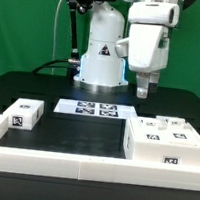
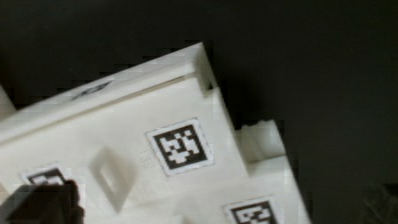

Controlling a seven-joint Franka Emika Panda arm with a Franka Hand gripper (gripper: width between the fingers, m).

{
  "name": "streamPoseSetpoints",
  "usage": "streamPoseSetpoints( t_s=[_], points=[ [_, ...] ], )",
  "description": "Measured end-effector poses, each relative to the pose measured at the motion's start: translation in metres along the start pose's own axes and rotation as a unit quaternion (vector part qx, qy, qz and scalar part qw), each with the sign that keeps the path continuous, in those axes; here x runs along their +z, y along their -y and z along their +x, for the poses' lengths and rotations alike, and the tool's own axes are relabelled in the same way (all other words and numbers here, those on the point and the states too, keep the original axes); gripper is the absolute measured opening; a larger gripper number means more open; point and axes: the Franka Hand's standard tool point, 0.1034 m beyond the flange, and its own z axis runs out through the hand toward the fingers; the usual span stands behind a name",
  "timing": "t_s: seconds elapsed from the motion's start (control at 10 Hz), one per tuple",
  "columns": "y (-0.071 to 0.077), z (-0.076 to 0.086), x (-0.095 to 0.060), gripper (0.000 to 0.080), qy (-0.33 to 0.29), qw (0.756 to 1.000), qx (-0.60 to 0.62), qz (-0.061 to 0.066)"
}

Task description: Assemble cabinet

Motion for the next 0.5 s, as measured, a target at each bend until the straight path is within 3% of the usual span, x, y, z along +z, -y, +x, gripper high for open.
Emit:
streamPoseSetpoints(
  t_s=[0.2, 0.5],
  points=[
    [0.0158, 0.0016, 0.0048, 0.0796, -0.003, 0.991, 0.13, 0.004],
    [0.0152, 0.0005, 0.0104, 0.0796, -0.014, 0.967, 0.254, 0.015]
  ],
)
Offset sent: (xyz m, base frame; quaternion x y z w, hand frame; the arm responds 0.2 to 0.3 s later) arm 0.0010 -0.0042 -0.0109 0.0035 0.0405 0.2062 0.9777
